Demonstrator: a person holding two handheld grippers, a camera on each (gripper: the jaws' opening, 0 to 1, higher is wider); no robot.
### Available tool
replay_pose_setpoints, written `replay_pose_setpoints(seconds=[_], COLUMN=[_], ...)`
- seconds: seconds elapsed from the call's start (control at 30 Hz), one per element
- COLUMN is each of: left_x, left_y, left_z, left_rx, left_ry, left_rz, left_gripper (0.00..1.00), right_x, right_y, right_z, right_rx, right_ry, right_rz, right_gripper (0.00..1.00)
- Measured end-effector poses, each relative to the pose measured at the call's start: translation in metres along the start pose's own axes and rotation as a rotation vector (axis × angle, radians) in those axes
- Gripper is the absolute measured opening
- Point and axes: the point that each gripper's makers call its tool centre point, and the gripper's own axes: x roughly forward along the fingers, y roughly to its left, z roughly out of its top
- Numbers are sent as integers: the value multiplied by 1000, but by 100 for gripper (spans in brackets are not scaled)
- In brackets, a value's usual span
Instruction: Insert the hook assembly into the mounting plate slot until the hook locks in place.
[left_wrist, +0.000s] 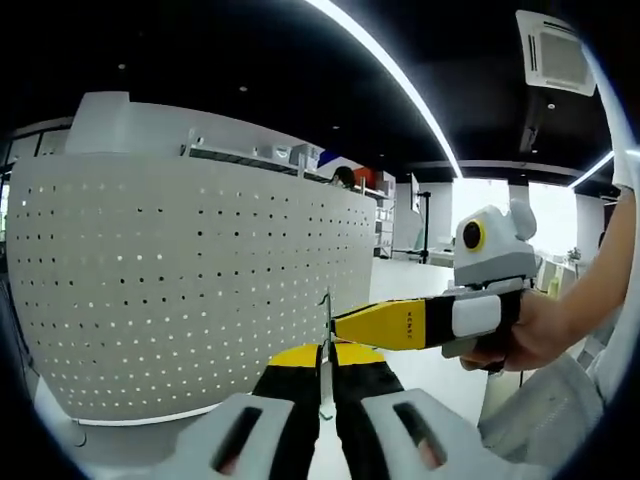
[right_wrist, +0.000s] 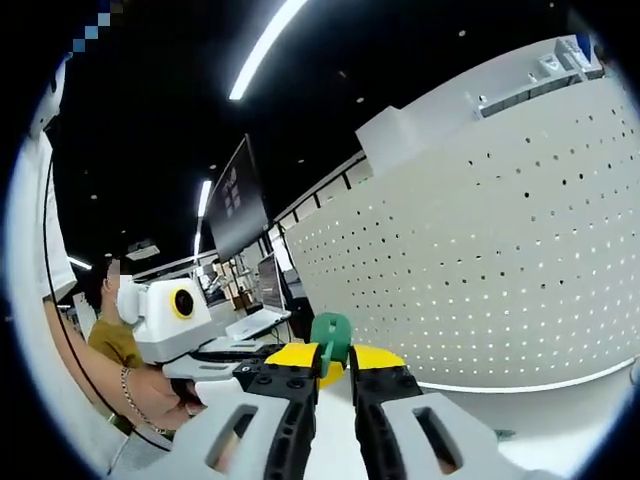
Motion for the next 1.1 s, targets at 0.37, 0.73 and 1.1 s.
replay_pose_setpoints(seconds=[0.37, 0.73, 1.1], left_x=[0, 2, 2], left_y=[2, 2, 1], left_z=[-2, 0, 2], left_rx=[12, 13, -8], left_ry=[14, 11, -2], left_rz=[40, 49, 45], left_gripper=[2, 2, 2], right_x=[1, 1, 1], right_y=[-1, -1, 1], right_z=[-2, 1, 6], right_rx=[-22, -16, -2], right_ry=[15, -2, -18], right_rz=[-26, -30, -30], right_gripper=[6, 3, 1])
